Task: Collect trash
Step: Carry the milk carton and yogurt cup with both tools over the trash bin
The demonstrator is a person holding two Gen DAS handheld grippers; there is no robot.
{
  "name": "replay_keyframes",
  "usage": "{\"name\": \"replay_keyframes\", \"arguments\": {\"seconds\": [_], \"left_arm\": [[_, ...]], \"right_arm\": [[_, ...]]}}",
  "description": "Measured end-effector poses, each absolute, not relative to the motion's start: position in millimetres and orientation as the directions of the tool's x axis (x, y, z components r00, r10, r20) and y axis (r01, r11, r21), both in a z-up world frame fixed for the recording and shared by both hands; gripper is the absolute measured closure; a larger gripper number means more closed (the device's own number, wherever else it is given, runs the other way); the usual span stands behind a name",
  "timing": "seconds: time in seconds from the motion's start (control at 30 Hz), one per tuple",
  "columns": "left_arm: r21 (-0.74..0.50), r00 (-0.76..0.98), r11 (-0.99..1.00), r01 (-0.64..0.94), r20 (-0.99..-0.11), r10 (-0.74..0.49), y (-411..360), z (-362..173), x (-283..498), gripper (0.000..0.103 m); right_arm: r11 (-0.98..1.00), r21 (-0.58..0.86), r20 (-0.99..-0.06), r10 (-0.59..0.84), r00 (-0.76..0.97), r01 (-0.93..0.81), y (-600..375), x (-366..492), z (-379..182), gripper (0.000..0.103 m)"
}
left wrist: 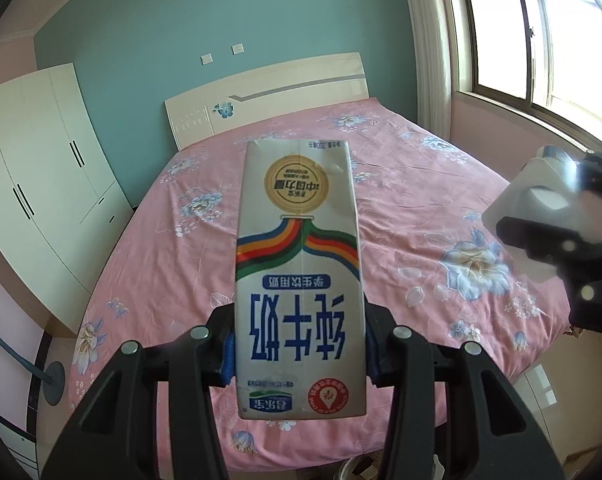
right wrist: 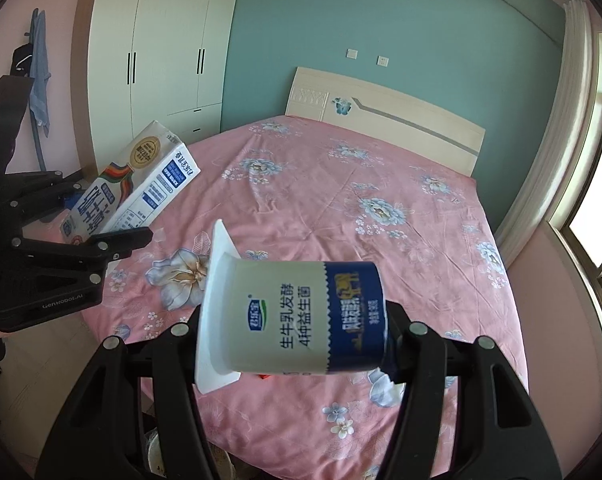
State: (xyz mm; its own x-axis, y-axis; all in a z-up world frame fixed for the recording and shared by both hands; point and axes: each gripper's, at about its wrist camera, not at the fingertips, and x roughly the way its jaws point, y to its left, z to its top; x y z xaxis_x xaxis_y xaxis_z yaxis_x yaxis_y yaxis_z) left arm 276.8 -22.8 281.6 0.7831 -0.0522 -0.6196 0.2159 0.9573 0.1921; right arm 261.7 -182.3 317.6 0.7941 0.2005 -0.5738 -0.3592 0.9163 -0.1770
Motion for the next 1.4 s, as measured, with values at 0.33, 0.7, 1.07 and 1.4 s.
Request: {"name": "replay_keyframes", "arguments": {"seconds": [0.33,0.7,1.07,1.4], "left_arm": [[0.246,0.802,0.94,0.236,-0.595,-0.046,-7.2,277.4,204.8,0.054],[0.268,0.735,0.919,0.289,-0.677,-0.034,2.4,213.7,173.0,0.054],[0.282,0.615,0.881,0.38,-0.788,-0.013,-3.9,128.0,167.4,0.054],[0.25,0.5,0.853,0.458,-0.866,-0.015,-13.8,58.4,165.1,0.054]], "right_arm": [[0.881,-0.207,-0.56,0.25,0.79,-0.426,-168.6,181.4,320.8,0.043],[0.852,-0.213,-0.624,0.257,0.738,-0.478,-160.3,147.6,264.2,0.043],[0.839,-0.176,-0.726,0.243,0.644,-0.515,-153.0,148.3,182.0,0.043],[0.828,-0.107,-0.806,0.251,0.536,-0.55,-143.9,152.5,107.5,0.043]]}}
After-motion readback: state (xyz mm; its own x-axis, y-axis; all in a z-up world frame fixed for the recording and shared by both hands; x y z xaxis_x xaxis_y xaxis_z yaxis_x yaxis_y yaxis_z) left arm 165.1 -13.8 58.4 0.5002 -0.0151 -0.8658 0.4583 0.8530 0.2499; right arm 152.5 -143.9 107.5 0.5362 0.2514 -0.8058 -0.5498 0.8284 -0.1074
